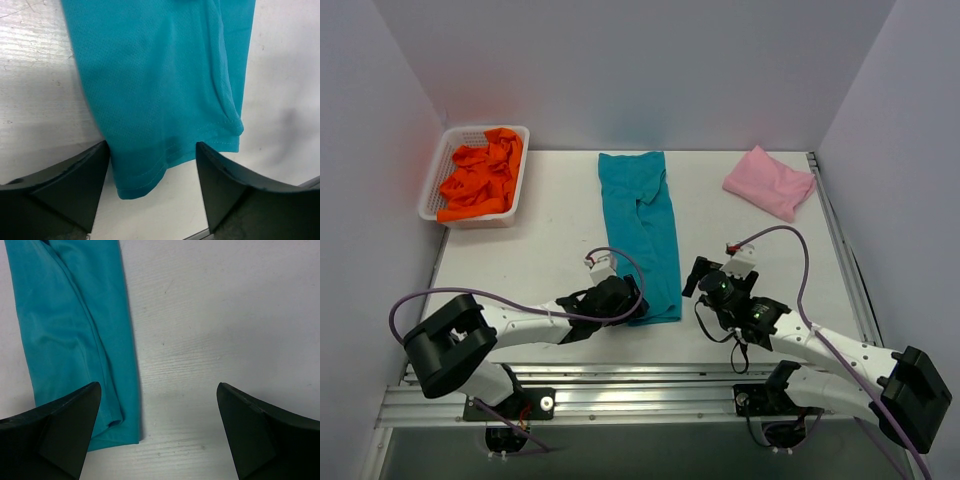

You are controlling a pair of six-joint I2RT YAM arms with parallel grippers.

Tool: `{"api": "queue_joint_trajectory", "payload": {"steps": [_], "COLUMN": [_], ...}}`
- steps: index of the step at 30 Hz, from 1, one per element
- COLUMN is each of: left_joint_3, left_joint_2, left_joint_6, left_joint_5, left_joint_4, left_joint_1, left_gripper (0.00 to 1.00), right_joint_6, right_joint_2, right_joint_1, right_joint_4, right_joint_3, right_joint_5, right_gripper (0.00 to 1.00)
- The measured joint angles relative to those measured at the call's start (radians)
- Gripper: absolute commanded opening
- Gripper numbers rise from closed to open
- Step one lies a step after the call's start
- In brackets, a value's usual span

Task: Fold and stack the t-shirts
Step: Grab the bottom of the folded rectangular tshirt with both arms

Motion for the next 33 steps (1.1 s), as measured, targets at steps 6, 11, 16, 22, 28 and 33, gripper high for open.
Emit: {"api": "queue_joint_trajectory", "payload": {"steps": [6,11,16,22,28,33], "left_joint_3": [-0.005,-0.025,-0.089,-0.233,-0.320,-0.317], "left_joint_2": [0.007,0.008,-0.080,-0.362,-0.469,-0.432], "left_joint_6": [-0.007,-0.016,-0.058,-0.152,-0.215,-0.237], "left_joint_5": [-0.001,-0.008,-0.047,-0.137,-0.182,-0.197], "left_joint_4": [-0.018,-0.034,-0.071,-0.187,-0.250,-0.230], "left_joint_1": [0.000,0.000,-0.009,-0.047,-0.060,-0.062], "left_gripper": [0.16,0.02,0.02,0.02,0.02,0.02], "right_joint_6": [0.013,0.024,0.048,0.129,0.255,0.343], "right_joint_2": [0.000,0.001,0.013,0.054,0.221,0.397], "right_joint_1": [0.006,0.015,0.047,0.197,0.422,0.537], "right_joint_4": [0.000,0.001,0.008,0.080,0.179,0.216], "right_joint_3": [0.000,0.000,-0.002,-0.051,-0.067,-0.031], "right_joint_5": [0.021,0.030,0.039,0.044,0.061,0.103], "right_gripper": [0.96,0.95,0.95,0.93,0.83,0.68]}}
